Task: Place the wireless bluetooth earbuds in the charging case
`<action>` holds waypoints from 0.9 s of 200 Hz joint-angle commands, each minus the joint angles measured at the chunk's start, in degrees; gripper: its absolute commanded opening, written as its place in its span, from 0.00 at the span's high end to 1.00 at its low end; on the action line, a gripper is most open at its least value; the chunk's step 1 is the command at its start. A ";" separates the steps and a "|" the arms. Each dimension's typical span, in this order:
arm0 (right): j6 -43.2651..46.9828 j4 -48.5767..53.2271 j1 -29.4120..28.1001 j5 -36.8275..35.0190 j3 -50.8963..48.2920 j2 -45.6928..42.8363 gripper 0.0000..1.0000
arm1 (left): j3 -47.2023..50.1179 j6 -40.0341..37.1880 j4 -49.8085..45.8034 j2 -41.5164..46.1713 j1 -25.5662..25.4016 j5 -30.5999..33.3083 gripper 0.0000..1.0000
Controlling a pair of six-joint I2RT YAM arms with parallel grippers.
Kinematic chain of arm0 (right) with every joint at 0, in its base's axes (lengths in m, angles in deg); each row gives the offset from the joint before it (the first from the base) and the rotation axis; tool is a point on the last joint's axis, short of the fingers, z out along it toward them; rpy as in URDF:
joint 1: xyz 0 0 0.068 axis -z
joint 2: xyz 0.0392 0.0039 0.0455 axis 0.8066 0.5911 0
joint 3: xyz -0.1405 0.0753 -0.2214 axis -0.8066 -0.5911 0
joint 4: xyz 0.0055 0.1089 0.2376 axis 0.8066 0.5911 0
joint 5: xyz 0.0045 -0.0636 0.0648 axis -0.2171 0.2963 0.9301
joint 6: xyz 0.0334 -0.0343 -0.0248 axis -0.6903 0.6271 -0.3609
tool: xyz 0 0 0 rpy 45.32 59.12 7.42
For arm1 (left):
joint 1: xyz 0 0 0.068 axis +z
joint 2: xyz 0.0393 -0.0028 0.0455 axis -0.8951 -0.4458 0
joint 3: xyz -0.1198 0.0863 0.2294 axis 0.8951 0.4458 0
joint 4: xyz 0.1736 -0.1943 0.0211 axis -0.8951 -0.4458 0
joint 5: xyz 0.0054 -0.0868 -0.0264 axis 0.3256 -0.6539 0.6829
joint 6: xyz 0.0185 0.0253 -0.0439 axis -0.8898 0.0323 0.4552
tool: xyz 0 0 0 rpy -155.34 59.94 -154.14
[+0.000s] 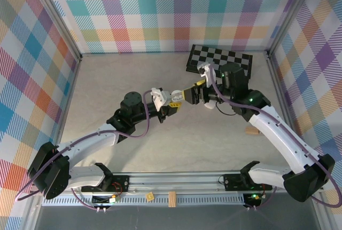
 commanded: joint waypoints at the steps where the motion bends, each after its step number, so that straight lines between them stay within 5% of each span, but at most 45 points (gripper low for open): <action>1: -3.57 4.15 0.32 -0.73 5.82 3.02 0.26 | -0.51 -8.81 -1.07 1.20 -0.68 0.55 0.87; 79: -0.07 28.79 0.30 -2.13 26.95 19.92 0.24 | -4.61 -19.59 -6.73 1.36 -0.68 2.66 0.86; 180: 6.53 31.84 0.19 4.00 24.41 17.94 0.22 | -3.88 -19.46 -5.84 1.33 -0.68 4.36 0.86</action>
